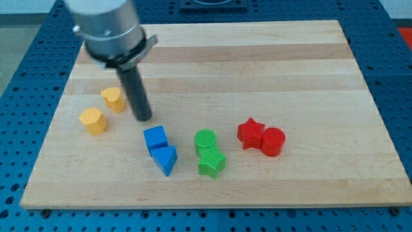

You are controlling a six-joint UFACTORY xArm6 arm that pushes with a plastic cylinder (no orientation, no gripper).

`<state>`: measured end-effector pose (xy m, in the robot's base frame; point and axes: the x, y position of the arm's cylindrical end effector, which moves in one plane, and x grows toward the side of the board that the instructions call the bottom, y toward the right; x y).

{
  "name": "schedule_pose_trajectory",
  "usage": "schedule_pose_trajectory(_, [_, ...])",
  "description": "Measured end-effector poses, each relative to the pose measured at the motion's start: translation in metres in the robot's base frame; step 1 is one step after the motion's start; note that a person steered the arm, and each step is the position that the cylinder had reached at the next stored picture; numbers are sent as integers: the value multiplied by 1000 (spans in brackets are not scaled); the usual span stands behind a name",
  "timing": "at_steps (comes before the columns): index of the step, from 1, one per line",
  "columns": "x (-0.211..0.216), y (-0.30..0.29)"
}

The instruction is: Move the yellow hexagon to the bottom left

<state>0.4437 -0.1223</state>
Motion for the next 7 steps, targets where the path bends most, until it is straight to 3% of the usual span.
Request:
schedule_pose_trajectory(2, [-98,1])
schedule_pose_trajectory(4, [-67,-59])
schedule_pose_trajectory(7, [-5,-91])
